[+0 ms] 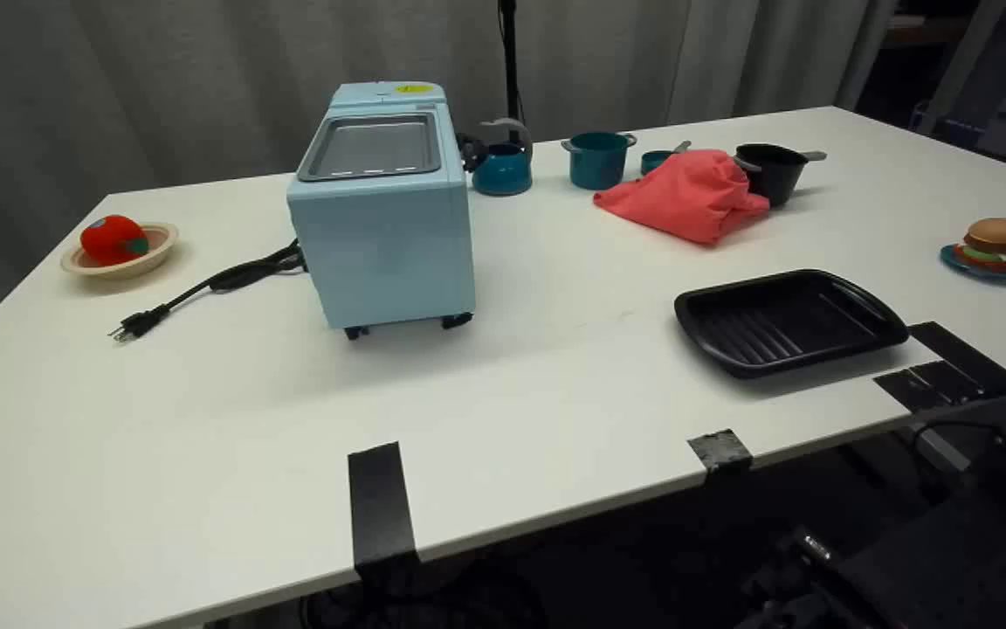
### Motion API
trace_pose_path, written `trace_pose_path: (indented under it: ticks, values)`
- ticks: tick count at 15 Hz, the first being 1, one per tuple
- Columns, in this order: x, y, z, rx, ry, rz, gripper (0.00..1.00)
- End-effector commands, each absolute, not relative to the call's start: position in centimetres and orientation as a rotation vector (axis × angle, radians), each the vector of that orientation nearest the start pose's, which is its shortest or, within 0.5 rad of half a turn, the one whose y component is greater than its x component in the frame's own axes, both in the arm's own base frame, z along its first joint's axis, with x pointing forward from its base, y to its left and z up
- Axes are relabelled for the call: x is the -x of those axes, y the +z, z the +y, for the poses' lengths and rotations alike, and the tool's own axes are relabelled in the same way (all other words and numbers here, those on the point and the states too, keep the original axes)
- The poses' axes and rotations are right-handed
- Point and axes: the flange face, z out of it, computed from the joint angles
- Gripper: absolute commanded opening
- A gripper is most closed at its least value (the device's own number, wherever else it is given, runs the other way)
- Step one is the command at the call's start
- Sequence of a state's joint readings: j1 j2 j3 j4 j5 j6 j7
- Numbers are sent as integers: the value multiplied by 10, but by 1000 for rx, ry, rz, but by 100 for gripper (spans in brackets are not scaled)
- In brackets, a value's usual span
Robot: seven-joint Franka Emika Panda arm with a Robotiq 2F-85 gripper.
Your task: Unfold the orange cloth
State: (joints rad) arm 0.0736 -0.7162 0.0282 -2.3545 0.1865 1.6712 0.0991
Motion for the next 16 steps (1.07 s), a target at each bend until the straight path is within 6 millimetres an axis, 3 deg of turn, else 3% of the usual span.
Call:
trace_pose_path:
  ticks: [1,8,9,11,12,13,16]
  values:
    - [-332,579,54,2972,-21,29,100]
    - [-332,579,54,2972,-23,29,100]
    - [-314,538,43,3078,118,-44,100]
    - [-311,518,37,3153,214,-92,100]
    - [-322,538,43,3091,141,-37,100]
    - [-320,523,40,3116,188,-52,100]
    - [-342,527,30,3111,178,-45,100]
